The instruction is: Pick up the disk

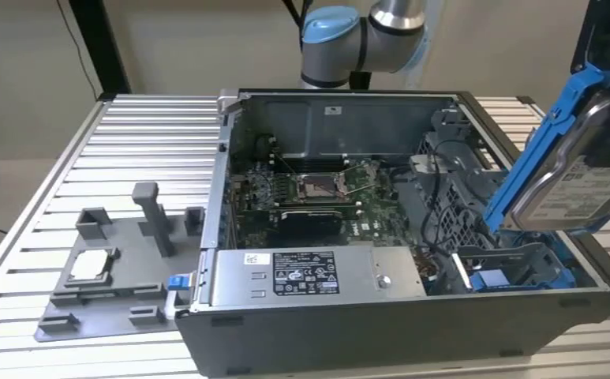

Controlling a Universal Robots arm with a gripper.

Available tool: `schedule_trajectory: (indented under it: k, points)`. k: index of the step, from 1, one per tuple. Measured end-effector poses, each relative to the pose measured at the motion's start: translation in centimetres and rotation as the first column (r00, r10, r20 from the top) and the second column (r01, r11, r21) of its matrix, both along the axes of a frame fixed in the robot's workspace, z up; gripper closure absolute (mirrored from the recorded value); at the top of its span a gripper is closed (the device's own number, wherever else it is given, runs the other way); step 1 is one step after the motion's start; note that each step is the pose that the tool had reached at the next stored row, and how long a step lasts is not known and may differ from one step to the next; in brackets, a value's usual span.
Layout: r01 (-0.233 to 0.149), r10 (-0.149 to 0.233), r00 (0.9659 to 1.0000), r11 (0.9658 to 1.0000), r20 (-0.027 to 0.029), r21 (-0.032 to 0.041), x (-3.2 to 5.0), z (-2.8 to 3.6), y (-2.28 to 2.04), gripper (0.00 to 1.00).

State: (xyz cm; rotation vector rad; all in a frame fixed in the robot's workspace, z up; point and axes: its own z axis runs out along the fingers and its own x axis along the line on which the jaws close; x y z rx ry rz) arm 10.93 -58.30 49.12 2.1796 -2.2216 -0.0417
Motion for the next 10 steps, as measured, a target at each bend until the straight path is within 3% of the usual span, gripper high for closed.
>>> schedule_trajectory:
  k: [3, 8, 10]
  points:
    - [0.0, 0.0, 1.0, 1.0, 0.0, 0.0074, 0.0, -0.33, -0.16, 1.0]
    - [0.0, 0.0, 1.0, 0.9995, 0.0, 0.0319, 0.0, -0.9, -0.43, 1.0]
    - [0.0, 0.0, 1.0, 0.9994, 0.0, 0.0347, 0.0, -1.19, -0.54, 1.0]
